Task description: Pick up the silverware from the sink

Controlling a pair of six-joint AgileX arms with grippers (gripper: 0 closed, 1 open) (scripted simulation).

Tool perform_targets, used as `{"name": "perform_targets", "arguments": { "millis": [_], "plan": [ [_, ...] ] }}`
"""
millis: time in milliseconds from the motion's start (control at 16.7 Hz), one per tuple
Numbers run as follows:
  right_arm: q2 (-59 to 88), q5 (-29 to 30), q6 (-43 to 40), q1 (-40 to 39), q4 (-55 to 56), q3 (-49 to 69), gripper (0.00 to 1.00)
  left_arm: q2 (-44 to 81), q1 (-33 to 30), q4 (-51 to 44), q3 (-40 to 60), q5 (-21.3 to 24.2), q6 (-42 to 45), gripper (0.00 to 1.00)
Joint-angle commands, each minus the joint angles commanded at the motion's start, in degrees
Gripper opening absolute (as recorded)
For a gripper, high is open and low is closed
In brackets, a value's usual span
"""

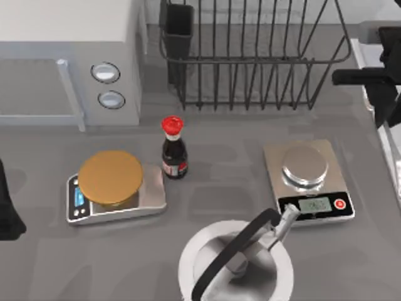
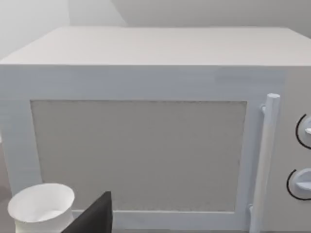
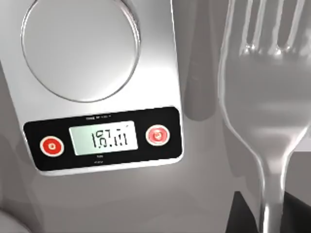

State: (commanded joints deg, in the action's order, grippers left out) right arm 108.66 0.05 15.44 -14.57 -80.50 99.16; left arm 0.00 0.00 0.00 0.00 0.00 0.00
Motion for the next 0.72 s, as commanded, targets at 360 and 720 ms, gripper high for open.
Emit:
{"name": "perform_targets", "arguments": {
  "millis": [360,720],
  "plan": [
    [0.4,-0.1,0.0,0.2,2.4,-2.0,0.00,0.0,0.0,0.0,0.0,0.0,0.0,1.00],
    [2.2,0.0,0.2,-0.1,18.0,-15.1,0.00,0.0,0.0,0.0,0.0,0.0,0.0,1.00]
  ]
}}
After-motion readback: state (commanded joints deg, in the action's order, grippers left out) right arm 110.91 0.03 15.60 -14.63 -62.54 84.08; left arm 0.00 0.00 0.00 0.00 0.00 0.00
